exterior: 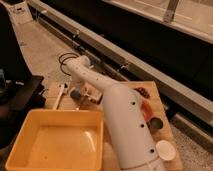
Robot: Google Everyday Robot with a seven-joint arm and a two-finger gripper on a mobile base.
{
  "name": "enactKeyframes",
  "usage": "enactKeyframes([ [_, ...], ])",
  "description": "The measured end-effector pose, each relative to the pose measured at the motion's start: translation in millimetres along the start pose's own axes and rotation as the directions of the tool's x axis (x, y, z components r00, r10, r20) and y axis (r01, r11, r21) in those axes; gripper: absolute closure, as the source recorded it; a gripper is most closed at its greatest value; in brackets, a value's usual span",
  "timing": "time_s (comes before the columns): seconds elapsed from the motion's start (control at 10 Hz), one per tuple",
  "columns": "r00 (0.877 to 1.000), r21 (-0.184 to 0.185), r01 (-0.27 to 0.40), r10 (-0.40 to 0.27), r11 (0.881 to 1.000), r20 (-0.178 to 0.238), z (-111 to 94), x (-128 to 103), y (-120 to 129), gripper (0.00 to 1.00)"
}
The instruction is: Place sponge in red bowl
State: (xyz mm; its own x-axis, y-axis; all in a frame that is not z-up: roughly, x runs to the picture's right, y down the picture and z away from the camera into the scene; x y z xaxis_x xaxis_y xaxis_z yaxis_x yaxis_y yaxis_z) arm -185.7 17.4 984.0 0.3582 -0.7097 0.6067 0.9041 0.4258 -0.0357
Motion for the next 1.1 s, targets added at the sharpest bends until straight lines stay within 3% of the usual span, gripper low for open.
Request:
enactKeyframes([
  [0.2, 1.0, 0.012, 0.003, -0.004, 1.0, 0.006, 8.7, -1.6, 0.1, 0.46],
  [0.6, 1.0, 0.01, 0.005, -0.005, 1.0, -0.002, 5.7, -0.7, 2.9, 0.91],
  [0.7, 1.0, 0.014, 0.007, -0.007, 1.0, -0.01, 3.6, -1.3, 1.5, 0.98],
  [0.8, 1.0, 0.027, 0.012, -0.011, 1.0, -0.027, -2.1, -2.8, -3.1, 1.0],
  [1.1, 0.992, 0.075, 0.021, -0.012, 0.997, -0.124, -51.6, -2.1, -14.5, 1.0],
])
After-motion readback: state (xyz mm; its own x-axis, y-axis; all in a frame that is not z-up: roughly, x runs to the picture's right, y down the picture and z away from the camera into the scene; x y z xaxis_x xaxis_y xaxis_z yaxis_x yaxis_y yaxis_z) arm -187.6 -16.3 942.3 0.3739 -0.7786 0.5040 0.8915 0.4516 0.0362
